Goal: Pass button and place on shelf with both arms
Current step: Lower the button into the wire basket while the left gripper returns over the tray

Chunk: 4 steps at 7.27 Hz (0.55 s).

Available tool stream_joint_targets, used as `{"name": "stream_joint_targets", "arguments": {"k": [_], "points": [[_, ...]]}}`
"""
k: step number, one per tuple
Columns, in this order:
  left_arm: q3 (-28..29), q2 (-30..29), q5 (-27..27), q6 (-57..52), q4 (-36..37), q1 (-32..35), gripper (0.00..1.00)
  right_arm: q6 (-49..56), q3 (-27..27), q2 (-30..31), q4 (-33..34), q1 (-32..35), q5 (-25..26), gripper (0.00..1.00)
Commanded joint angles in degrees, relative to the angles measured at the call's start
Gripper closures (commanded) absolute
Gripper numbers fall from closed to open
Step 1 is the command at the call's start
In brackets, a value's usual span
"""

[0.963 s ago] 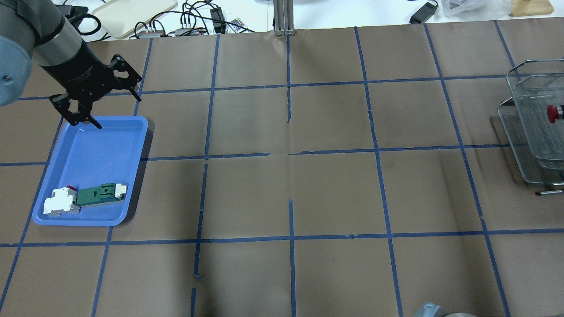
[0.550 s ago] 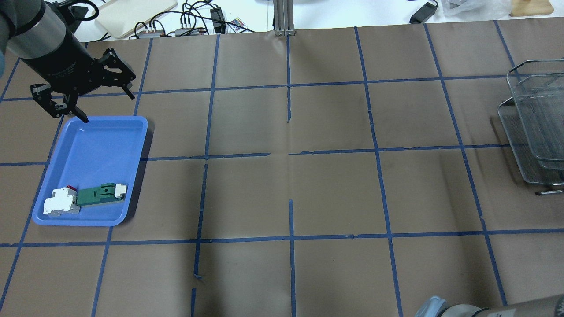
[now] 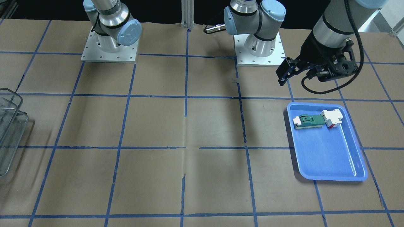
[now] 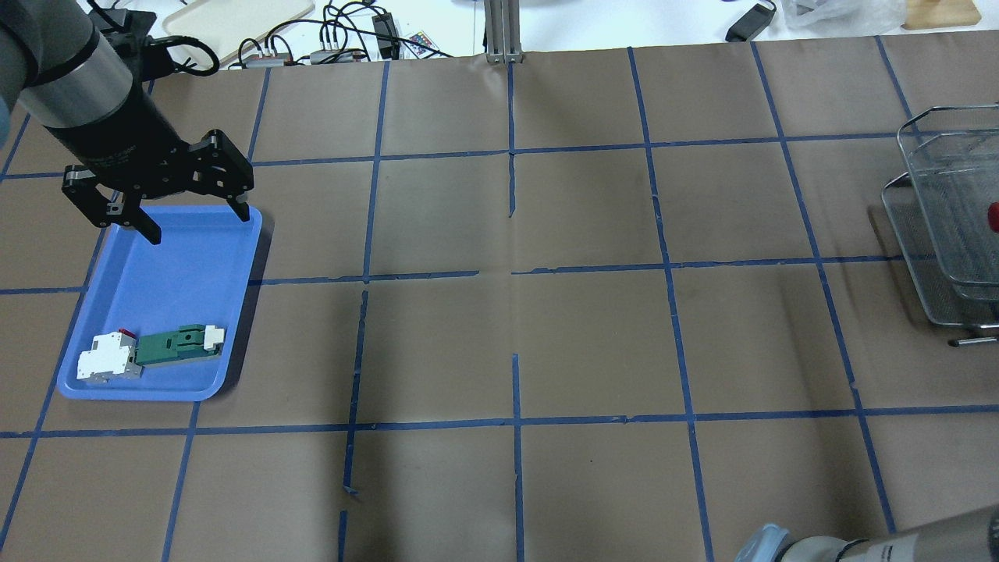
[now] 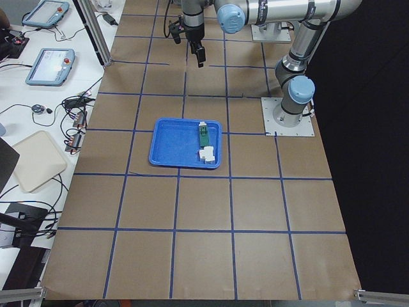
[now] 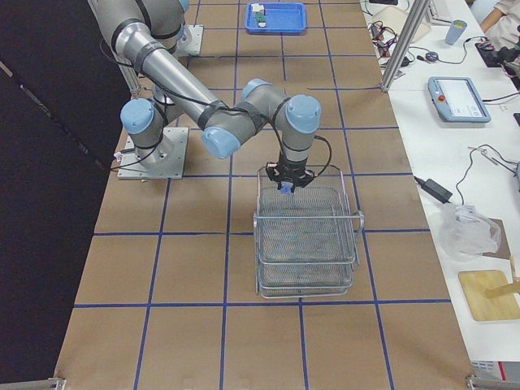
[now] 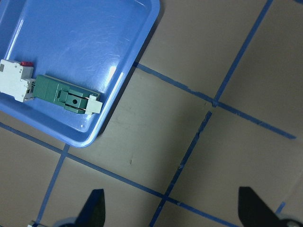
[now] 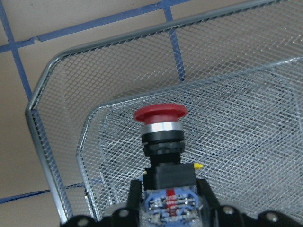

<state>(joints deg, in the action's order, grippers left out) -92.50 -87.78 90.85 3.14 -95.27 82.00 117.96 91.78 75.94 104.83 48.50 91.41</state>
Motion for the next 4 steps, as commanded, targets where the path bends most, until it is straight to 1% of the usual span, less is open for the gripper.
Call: {"name": "stream_joint_targets", "arguments": {"k": [1, 2, 3, 4], "points": [[0.5, 0.8, -1.4, -5.2, -1.2, 2.7, 0.0, -0.4, -0.3, -0.7, 0.0, 0.1, -1.1, 0.51], [0.5, 1.4, -1.5, -5.3, -1.2, 3.2, 0.0, -0.8, -0.2, 0.7, -0.4, 0.1, -1.4, 0.24], [-0.3, 2.2, -1.4, -7.5, -1.2, 3.2, 0.0, -0.9, -0.2, 1.8, -1.0, 0.2, -1.3, 0.08], [-0.7, 3.0, -0.6, -8.8, -1.3, 3.2, 0.0, -1.1, -0.1, 4.0, -2.9, 0.5, -1.4, 0.05]]}}
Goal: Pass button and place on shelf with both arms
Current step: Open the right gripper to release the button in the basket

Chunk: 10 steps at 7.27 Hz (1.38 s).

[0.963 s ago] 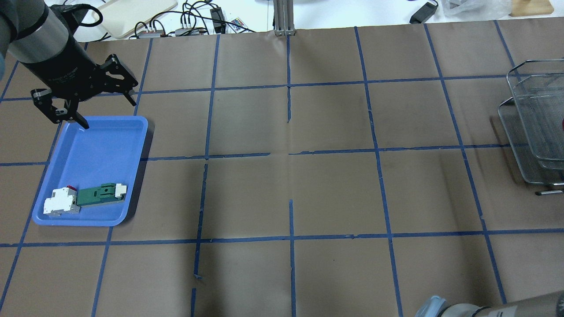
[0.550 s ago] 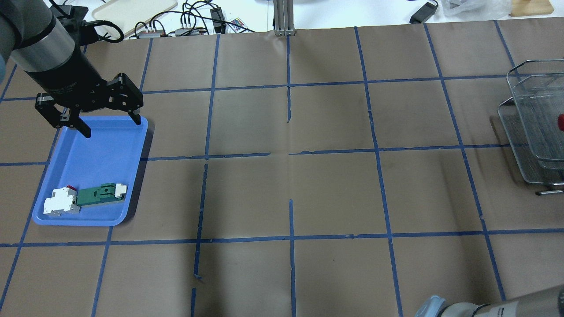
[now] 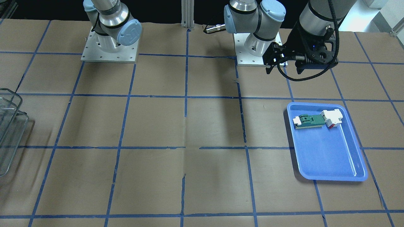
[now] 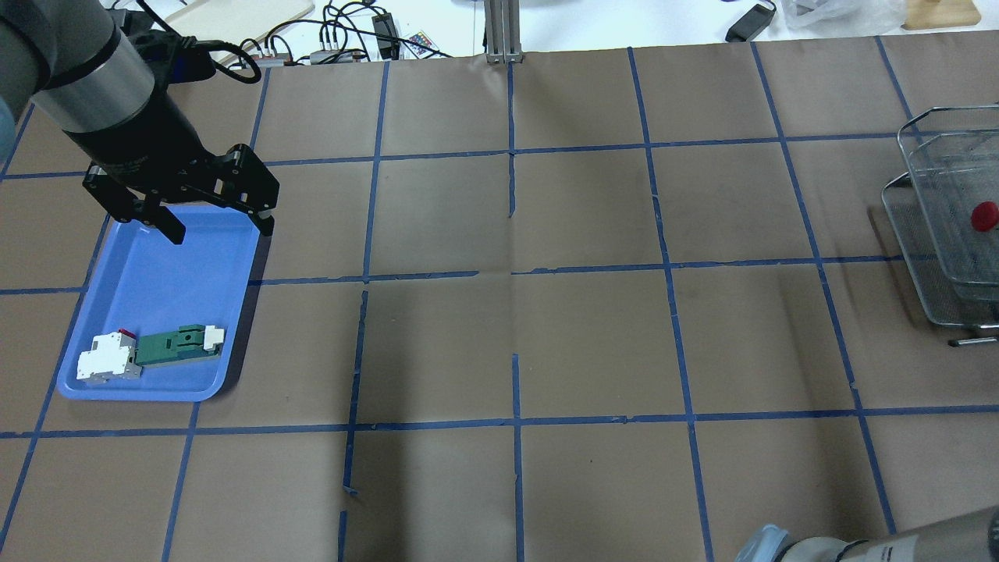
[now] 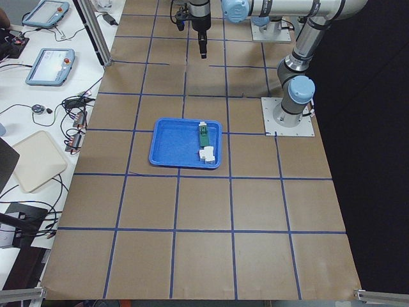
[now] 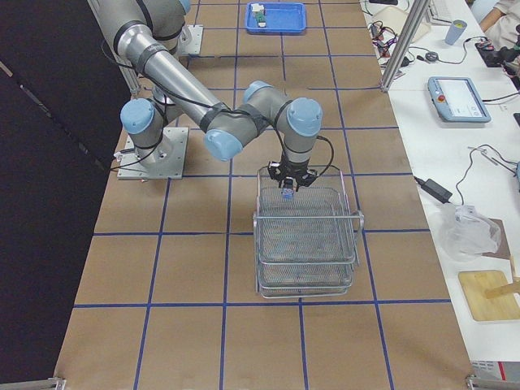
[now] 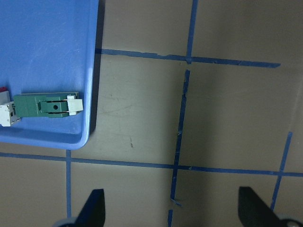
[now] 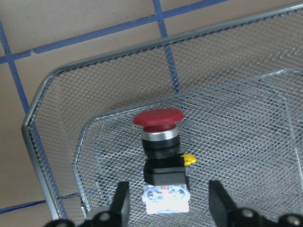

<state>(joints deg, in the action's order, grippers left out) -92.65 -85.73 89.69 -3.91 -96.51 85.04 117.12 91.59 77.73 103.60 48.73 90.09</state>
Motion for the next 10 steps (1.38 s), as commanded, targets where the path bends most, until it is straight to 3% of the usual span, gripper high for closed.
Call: {"name": "stream_joint_targets", "arguments": {"k": [1, 5, 7, 8, 10], "points": [[-0.8, 1.0, 0.8, -1.9, -0.3, 0.1, 0.0, -2.5, 0.2, 4.9, -5.7, 0.9, -0.2, 0.04], [-1.2, 0.4, 0.5, -1.9, 0.1, -0.1, 0.0, -21.2, 1.0, 15.6, -17.4, 13.1, -0.4, 0.02], [-1.3, 0.1, 0.6, -1.9, 0.2, -0.1, 0.0, -40.9, 1.0, 19.1, -19.1, 25.9, -0.5, 0.0], [-1.4, 0.3, 0.8, -1.9, 0.2, -0.1, 0.0, -51.3, 1.0, 19.5, -18.7, 32.1, -3.4, 0.0], [-1.3, 0.3, 0.8, -1.9, 0.2, -0.1, 0.0, -76.0, 1.0, 19.8, -18.2, 38.4, -5.9, 0.0]]}}
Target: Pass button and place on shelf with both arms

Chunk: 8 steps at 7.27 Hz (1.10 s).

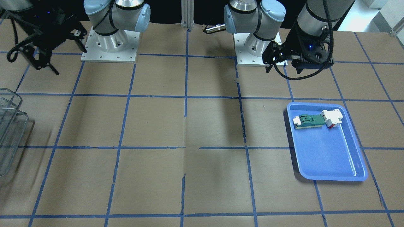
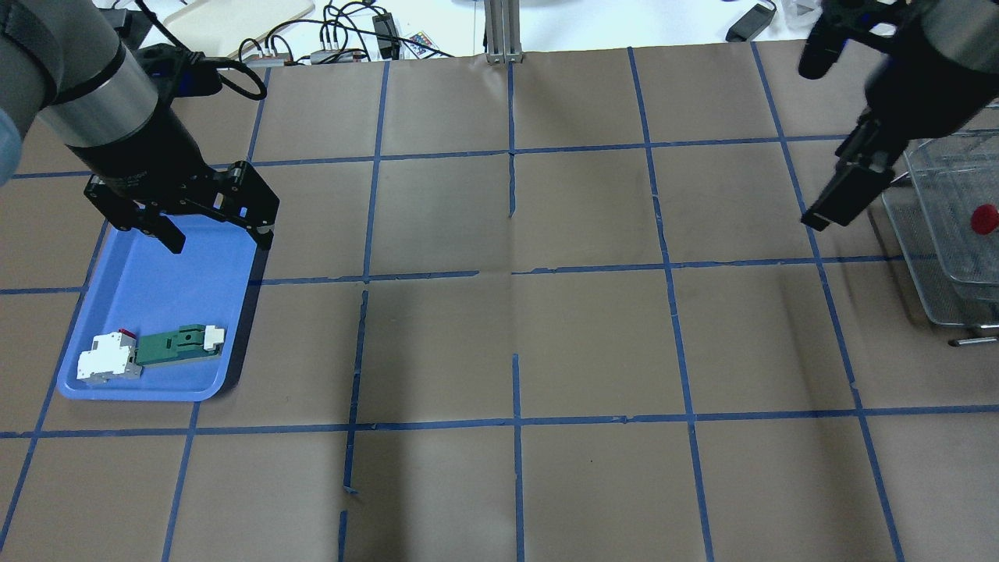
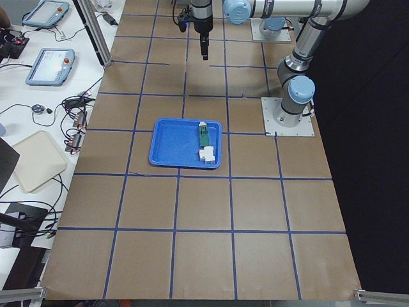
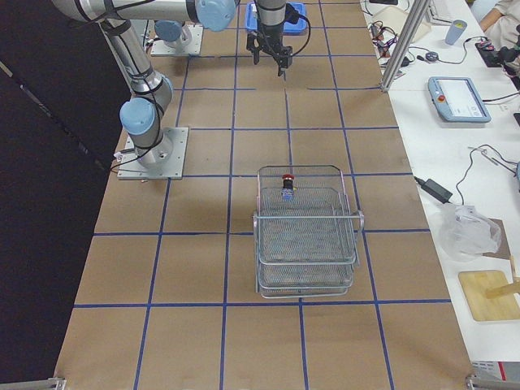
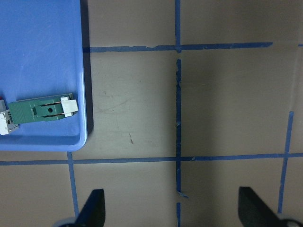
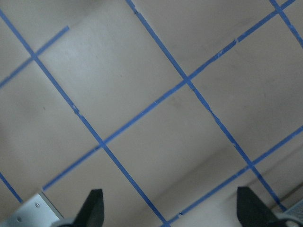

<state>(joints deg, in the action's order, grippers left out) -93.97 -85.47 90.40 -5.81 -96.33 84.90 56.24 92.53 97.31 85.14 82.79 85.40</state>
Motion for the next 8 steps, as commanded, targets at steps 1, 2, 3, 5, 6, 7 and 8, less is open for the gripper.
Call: {"name": "stream_joint_targets", "arguments": {"k": [1, 2, 3, 5, 6, 7, 8], "points": [[-0.1, 0.0, 0.0, -0.1, 0.0, -0.1, 0.0, -23.6, -0.7, -0.2, 1.8, 6.9, -1.6, 0.0], [0.0, -0.1, 0.0, 0.0, 0.0, -0.1, 0.0, -33.1, -0.8, -0.4, 2.1, 8.9, 0.0, 0.0], [0.0, -0.2, 0.1, 0.0, 0.0, -0.2, 0.0, -36.8, -0.9, 1.1, 1.4, 10.3, 4.0, 0.0], [0.0, -0.2, 0.0, 0.0, 0.0, -0.2, 0.0, -40.7, 1.5, 5.9, 0.8, 7.7, 4.6, 0.0], [0.0, -0.2, 0.0, 0.0, 0.0, -0.2, 0.0, -42.1, 2.2, 4.9, 1.8, 6.8, 4.0, 0.0], [0.0, -0.2, 0.0, 0.0, 0.0, -0.2, 0.0, -44.4, 1.8, 3.3, 2.4, 6.2, 4.1, 0.0], [-0.1, -0.2, -0.1, 0.0, 0.0, -0.2, 0.0, -48.2, 0.3, 0.3, 4.5, 6.5, 7.5, 0.0]]}}
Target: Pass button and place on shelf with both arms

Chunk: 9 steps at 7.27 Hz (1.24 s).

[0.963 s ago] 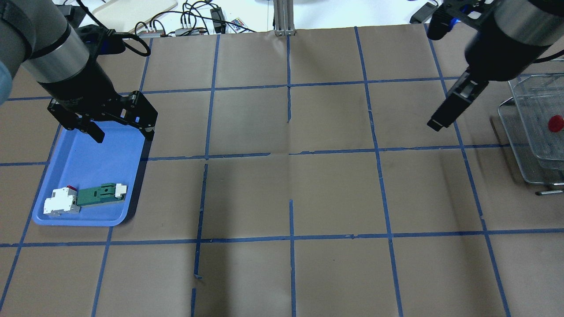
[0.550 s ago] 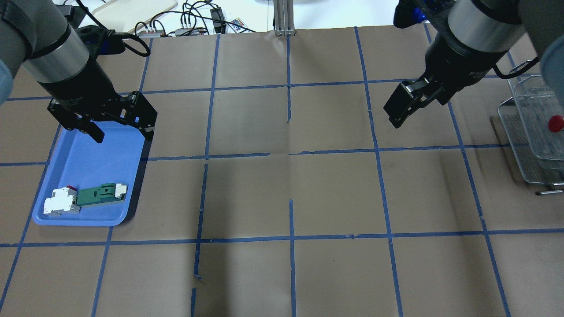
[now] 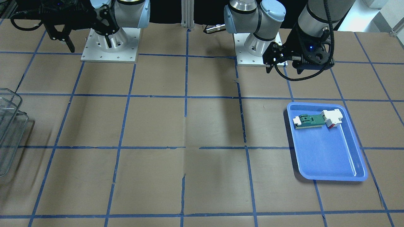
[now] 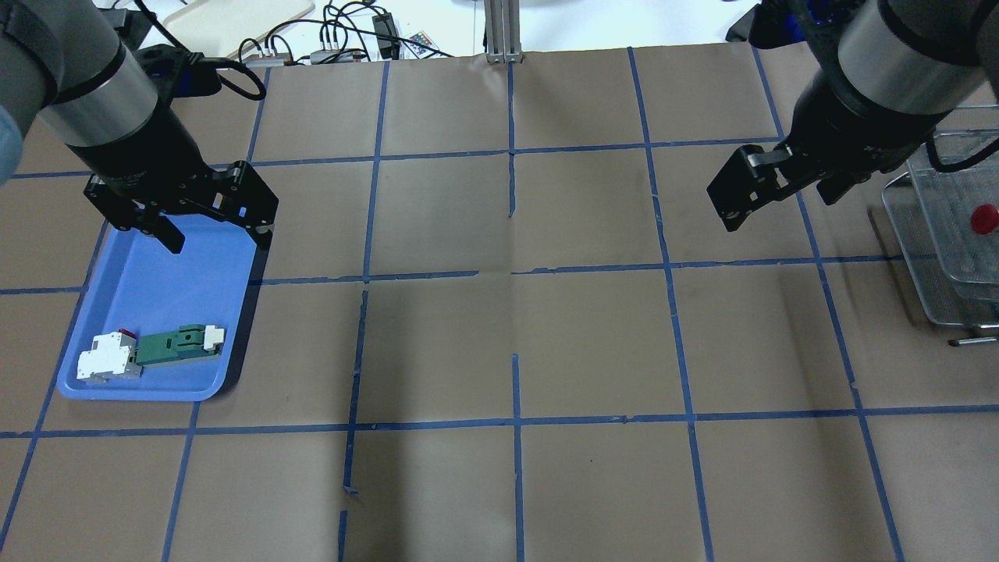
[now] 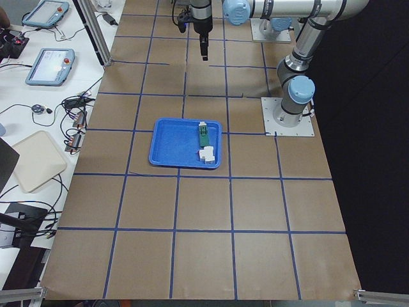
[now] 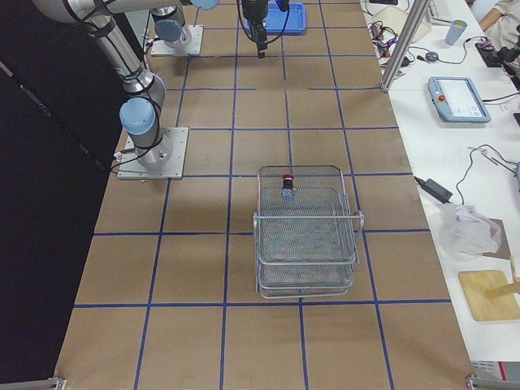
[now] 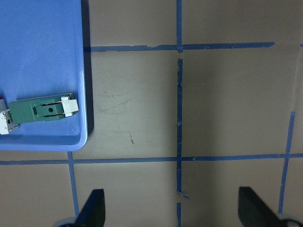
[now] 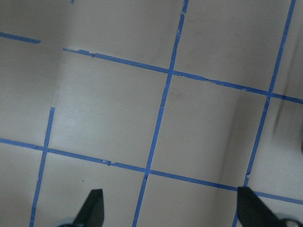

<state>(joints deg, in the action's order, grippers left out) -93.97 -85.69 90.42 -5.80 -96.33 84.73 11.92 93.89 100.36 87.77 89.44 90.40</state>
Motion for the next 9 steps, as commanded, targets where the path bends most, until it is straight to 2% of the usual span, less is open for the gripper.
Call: {"name": "stream_joint_targets", "arguments": {"k": [1, 5, 9], "points": [[0.0, 0.0, -0.1, 0.0, 0.0, 0.0, 0.0, -7.0, -2.9, -5.2, 1.8, 0.1, 6.9, 0.0], [0.0, 0.7, -0.1, 0.7, 0.1, -0.2, 0.0, -8.8, -3.1, -6.8, 5.0, 1.5, 1.4, 0.0], [0.0, 1.1, 0.1, 0.6, -0.3, -0.2, 0.0, -8.8, -2.8, -6.8, 5.1, 1.2, 1.1, 0.0]]}}
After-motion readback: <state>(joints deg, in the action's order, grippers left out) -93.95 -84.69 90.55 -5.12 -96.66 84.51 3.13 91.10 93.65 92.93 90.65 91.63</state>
